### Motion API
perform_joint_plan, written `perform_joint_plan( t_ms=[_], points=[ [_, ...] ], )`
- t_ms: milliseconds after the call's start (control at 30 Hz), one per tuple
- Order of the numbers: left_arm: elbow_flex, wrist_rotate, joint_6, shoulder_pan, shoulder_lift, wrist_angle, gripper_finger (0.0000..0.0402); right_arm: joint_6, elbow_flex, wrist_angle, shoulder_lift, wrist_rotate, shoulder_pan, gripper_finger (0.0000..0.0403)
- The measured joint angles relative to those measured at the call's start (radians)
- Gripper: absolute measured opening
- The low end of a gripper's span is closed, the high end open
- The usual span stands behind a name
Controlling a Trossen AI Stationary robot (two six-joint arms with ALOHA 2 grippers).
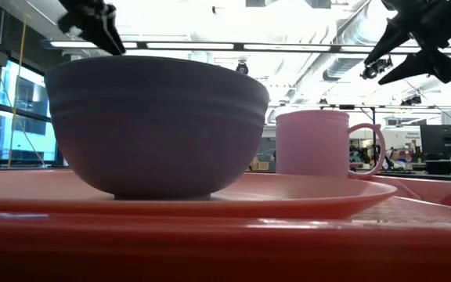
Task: Set up tray
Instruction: Put the light blue table napkin on the red serving tray to the left side of the pink plate
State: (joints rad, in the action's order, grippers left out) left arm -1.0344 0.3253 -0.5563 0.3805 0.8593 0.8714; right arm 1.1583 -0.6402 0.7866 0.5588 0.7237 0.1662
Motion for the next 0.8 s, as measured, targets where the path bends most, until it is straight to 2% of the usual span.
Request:
perform_joint_plan(
  t_ms=[300, 467, 600, 800],
  points=[
    [0.000, -0.500, -0.141, 0.534, 0.162, -0.042, 0.0193, -0.065, -0.001, -0.018, 0.001, -0.063, -0.005, 0.0232],
    [0.000, -0.773, -0.152, 0.742, 0.296, -0.062, 0.0193, -0.114, -0.001, -0.063, 0.002, -0.065, -0.005, 0.0232],
    [0.000, -0.843, -0.152, 0.860, 0.416, -0.061, 0.0193, -0.142, -0.002, -0.095, 0.002, -0.065, -0.005, 0.0232],
    [-0.011, -0.762, -0.136, 0.868, 0.555, -0.046, 0.0193, -0.154, -0.002, -0.120, 0.003, -0.070, -0.005, 0.0232]
  ],
)
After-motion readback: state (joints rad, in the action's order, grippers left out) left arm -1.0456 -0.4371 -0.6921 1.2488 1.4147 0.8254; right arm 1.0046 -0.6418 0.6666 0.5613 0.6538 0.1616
